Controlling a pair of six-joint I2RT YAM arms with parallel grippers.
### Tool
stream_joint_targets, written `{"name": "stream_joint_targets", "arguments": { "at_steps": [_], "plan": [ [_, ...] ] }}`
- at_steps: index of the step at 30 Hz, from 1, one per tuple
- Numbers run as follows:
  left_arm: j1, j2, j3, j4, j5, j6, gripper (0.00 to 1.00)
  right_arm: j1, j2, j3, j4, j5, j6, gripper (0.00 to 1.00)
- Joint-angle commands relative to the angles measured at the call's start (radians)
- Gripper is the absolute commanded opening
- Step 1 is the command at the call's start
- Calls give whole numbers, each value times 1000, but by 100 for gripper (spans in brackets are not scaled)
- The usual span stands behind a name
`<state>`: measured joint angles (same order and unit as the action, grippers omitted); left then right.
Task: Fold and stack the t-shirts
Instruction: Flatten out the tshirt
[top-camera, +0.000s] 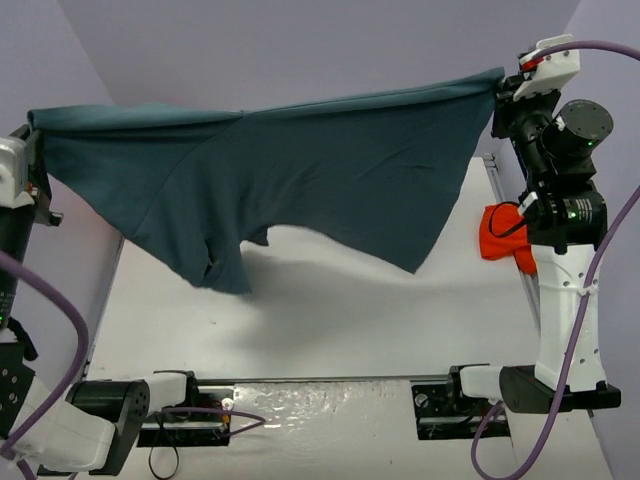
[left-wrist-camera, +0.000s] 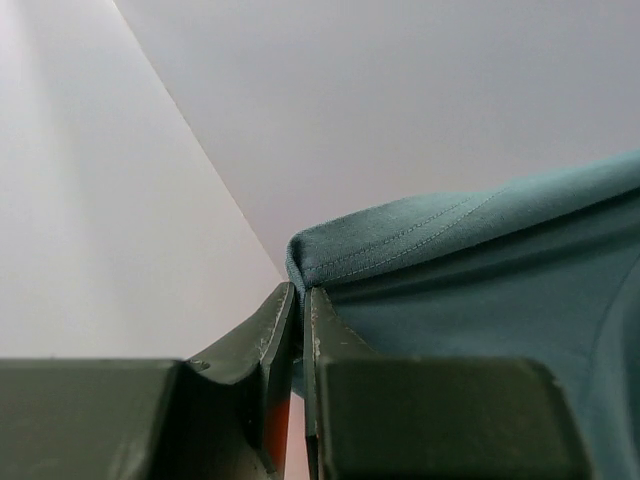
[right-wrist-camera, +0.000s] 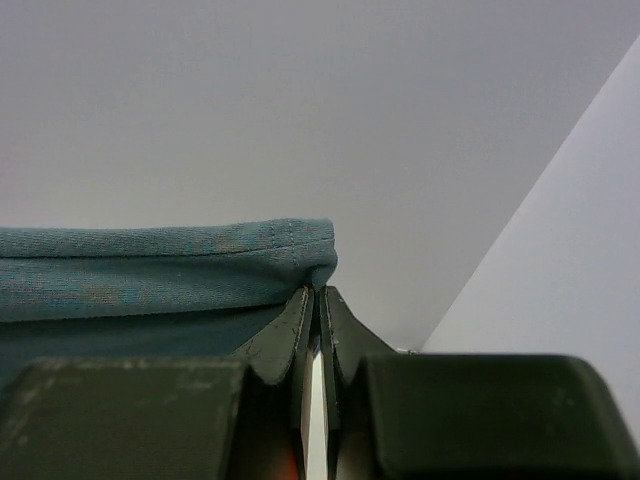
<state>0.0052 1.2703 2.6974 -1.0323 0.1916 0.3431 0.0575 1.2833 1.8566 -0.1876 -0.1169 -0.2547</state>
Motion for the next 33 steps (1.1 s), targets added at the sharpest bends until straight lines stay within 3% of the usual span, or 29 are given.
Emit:
{"name": "stream_joint_targets", "arguments": {
  "at_steps": [1, 8, 17, 21, 28, 33],
  "plan": [
    [-26, 125, 90, -32, -102, 93, 0, -50, 80, 61, -32, 95, -7, 0],
    [-44, 384, 78, -28, -65, 162, 0, -47, 287, 92, -34, 170, -71, 0],
    [-37, 736, -89, 153, -37, 204, 0, -38, 659, 173, -32, 187, -108, 0],
    [-28, 909, -71, 227, -72, 226, 0, -21, 858, 244, -11, 221, -133, 0],
    [40, 1083, 17, 372, -150, 259, 0, -12, 1148, 451, 43, 319, -208, 0],
    [67, 1132, 51, 432, -190, 332, 0, -2, 1223, 515, 87, 352, -226, 0]
  ]
}}
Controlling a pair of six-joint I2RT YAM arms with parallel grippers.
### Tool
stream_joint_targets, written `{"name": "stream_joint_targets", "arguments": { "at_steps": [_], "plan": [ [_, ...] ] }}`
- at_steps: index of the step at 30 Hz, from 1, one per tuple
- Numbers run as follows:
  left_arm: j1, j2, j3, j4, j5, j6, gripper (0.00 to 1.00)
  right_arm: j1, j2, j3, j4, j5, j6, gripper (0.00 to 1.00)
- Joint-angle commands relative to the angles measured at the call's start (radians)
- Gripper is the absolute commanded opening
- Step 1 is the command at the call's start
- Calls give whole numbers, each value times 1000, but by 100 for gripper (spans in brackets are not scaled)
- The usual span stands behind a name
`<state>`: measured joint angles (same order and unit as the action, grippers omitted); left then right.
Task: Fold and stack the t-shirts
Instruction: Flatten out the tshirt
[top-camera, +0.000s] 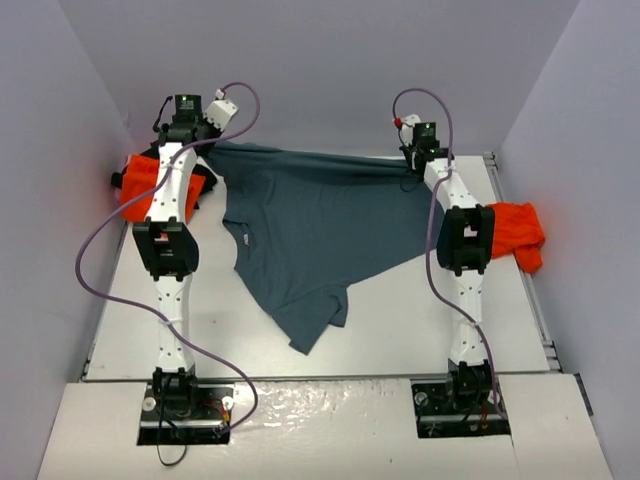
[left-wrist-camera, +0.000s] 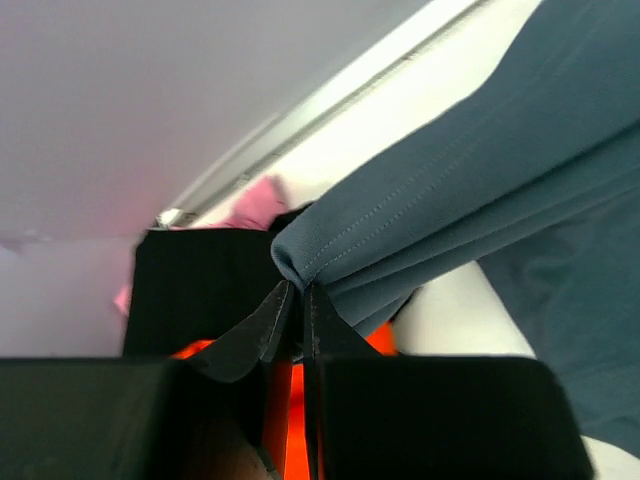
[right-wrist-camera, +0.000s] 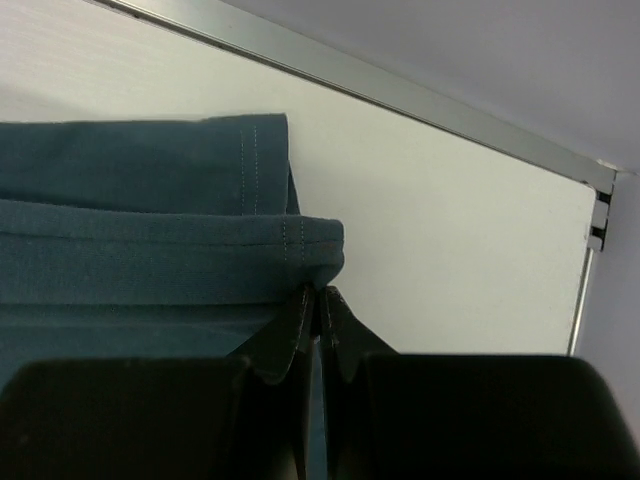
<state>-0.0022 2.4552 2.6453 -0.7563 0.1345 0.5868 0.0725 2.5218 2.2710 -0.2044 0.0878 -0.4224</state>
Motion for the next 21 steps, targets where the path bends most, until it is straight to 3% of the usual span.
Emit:
{"name": "stream_joint_targets", "arguments": {
  "at_steps": [1, 5, 10, 15, 21],
  "plan": [
    [76, -49, 111, 155, -143, 82, 0, -11, -2, 112, 107, 154, -59, 0],
    [50, -91, 119, 93, -75, 15, 0, 9, 40, 96, 138, 173, -85, 0],
    [6, -203, 24, 49, -59, -7, 0, 10, 99, 151, 190, 192, -118, 0],
    [-63, -226, 45, -49, -93, -9, 0, 14, 135, 191, 278, 201, -183, 0],
    [-124, -300, -49, -52, -125, 1, 0, -24, 114, 139, 288, 175, -174, 0]
  ]
}}
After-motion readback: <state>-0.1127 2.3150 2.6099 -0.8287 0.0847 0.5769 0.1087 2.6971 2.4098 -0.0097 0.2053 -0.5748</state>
